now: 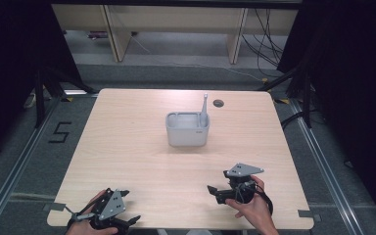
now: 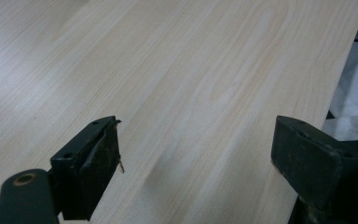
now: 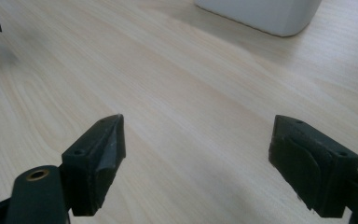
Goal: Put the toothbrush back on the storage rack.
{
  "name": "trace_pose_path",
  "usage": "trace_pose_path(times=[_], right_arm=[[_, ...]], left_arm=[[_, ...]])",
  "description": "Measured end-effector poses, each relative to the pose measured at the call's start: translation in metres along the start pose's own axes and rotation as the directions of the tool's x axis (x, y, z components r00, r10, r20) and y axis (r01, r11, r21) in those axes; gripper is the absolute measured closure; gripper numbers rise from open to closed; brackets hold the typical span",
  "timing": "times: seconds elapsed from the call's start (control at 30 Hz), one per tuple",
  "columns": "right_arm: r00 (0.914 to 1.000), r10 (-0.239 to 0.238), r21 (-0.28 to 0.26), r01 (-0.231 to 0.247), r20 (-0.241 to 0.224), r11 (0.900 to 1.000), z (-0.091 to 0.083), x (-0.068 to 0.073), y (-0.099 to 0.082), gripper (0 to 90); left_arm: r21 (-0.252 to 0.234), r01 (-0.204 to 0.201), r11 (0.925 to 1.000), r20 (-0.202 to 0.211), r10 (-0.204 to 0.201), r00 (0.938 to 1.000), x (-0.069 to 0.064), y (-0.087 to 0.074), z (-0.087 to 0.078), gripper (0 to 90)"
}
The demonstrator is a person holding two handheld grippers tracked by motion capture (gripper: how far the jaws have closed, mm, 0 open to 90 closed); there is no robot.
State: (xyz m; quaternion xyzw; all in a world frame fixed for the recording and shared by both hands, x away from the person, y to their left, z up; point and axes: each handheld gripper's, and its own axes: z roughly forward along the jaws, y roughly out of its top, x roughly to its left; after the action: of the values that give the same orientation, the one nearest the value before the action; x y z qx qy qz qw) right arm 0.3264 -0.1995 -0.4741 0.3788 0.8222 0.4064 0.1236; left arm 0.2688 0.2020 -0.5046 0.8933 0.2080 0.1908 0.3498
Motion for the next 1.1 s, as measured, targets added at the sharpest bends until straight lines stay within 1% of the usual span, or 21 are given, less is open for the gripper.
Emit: trace_pose_path(times=[0.03, 0.07, 0.1, 0.13, 0.17, 0.2, 0.23, 0.3, 0.33, 0.4, 0.5, 0.53, 0.6, 0.7, 0.77, 0.83, 0.87, 0.93, 0.97, 1.03, 1.1], right_arm=[[0.9997, 0.021, 0.005, -0.021, -0.007, 0.9998, -0.001, 0.002, -0.002, 19.1], [0.9999, 0.012, -0.002, -0.012, 0.000, 0.9999, -0.001, 0.001, -0.002, 19.1], [0.9995, 0.032, 0.007, -0.032, 0.001, 0.9995, -0.002, 0.003, -0.003, 18.9], [1.0000, 0.001, 0.006, -0.001, 0.000, 1.0000, -0.002, 0.001, -0.004, 18.9], [0.9995, 0.032, 0.013, -0.032, 0.003, 0.9994, -0.003, 0.004, -0.005, 18.9], [0.9991, 0.041, 0.014, -0.041, 0.004, 0.9991, -0.004, 0.005, -0.006, 18.9], [0.9999, 0.014, 0.013, -0.014, 0.003, 0.9998, -0.004, 0.003, -0.007, 18.9], [0.9999, 0.015, 0.014, -0.015, 0.008, 0.9998, -0.005, 0.003, -0.009, 18.9], [1.0000, -0.006, 0.017, 0.006, 0.008, 0.9998, -0.005, 0.002, -0.010, 18.9], [0.9999, 0.013, 0.017, -0.013, 0.007, 0.9998, -0.006, 0.004, -0.011, 19.0], [0.9996, -0.020, 0.017, 0.019, 0.018, 0.9997, -0.008, 0.004, -0.013, 19.0], [0.9999, 0.001, 0.026, -0.001, 0.015, 0.9997, -0.009, 0.006, -0.014, 19.0], [0.9998, -0.011, 0.016, 0.011, 0.015, 0.9998, -0.009, 0.006, -0.016, 19.1], [0.9999, 0.011, 0.022, -0.011, 0.011, 0.9997, -0.010, 0.008, -0.018, 19.1], [1.0000, 0.000, 0.031, 0.000, 0.005, 0.9995, -0.011, 0.007, -0.019, 19.0], [0.9996, -0.019, 0.020, 0.019, 0.021, 0.9996, -0.012, 0.007, -0.021, 19.0], [0.9997, 0.014, 0.022, -0.014, 0.022, 0.9997, -0.013, 0.009, -0.022, 19.0], [0.9998, -0.021, 0.022, 0.021, 0.001, 0.9995, -0.013, 0.006, -0.023, 18.9], [0.9999, -0.014, 0.025, 0.014, 0.002, 0.9996, -0.013, 0.006, -0.024, 18.9], [0.9997, -0.012, 0.021, 0.011, 0.020, 0.9997, -0.015, 0.007, -0.025, 18.9], [0.9998, -0.003, 0.023, 0.003, 0.020, 0.9997, -0.016, 0.008, -0.025, 18.7]], left_arm=[[0.000, -0.001, 1.0000, 0.001, 0.001, 1.0000, 0.000, 0.000, 0.000, 14.8], [0.000, -0.001, 1.0000, 0.002, 0.001, 1.0000, 0.000, 0.000, 0.000, 14.8], [0.000, -0.001, 1.0000, 0.001, 0.001, 1.0000, 0.000, 0.000, 0.000, 14.8], [0.000, 0.000, 1.0000, 0.000, 0.000, 1.0000, 0.000, 0.000, 0.000, 14.8], [-0.001, 0.000, 1.0000, 0.000, 0.000, 1.0000, 0.000, 0.000, 0.000, 14.8], [0.000, -0.002, 1.0000, 0.000, 0.002, 1.0000, 0.000, 0.000, 0.000, 14.8], [-0.001, -0.002, 1.0000, 0.001, 0.002, 1.0000, 0.000, 0.000, 0.000, 14.8], [-0.002, -0.002, 1.0000, -0.001, 0.002, 1.0000, 0.000, 0.000, 0.000, 14.8], [-0.002, -0.001, 1.0000, -0.002, 0.001, 1.0000, 0.000, 0.000, 0.000, 14.8], [0.000, -0.002, 1.0000, 0.001, 0.002, 1.0000, 0.000, 0.000, 0.000, 14.8], [0.001, -0.002, 1.0000, 0.000, 0.002, 1.0000, 0.000, 0.000, 0.000, 14.8], [0.001, -0.002, 1.0000, 0.000, 0.002, 1.0000, 0.000, 0.000, 0.000, 14.8], [0.001, -0.003, 1.0000, 0.000, 0.003, 1.0000, 0.000, 0.000, 0.000, 14.8], [0.000, -0.002, 1.0000, 0.000, 0.002, 1.0000, 0.000, 0.000, 0.000, 14.8], [-0.008, 0.006, 1.0000, 0.002, -0.006, 1.0000, -0.001, 0.000, 0.001, 14.8], [0.001, -0.003, 1.0000, 0.000, 0.003, 1.0000, 0.000, 0.000, 0.000, 14.8], [0.000, -0.002, 1.0000, 0.000, 0.002, 1.0000, 0.000, 0.000, 0.000, 14.8], [0.001, -0.003, 1.0000, 0.000, 0.003, 1.0000, 0.000, 0.000, 0.000, 14.8], [-0.012, 0.010, 0.9999, 0.006, -0.010, 0.9999, -0.001, 0.000, 0.001, 14.8], [0.002, -0.005, 1.0000, -0.001, 0.005, 1.0000, 0.000, 0.000, 0.000, 14.8], [-0.011, 0.010, 0.9999, 0.005, -0.010, 0.9999, -0.001, 0.000, 0.001, 14.8]])
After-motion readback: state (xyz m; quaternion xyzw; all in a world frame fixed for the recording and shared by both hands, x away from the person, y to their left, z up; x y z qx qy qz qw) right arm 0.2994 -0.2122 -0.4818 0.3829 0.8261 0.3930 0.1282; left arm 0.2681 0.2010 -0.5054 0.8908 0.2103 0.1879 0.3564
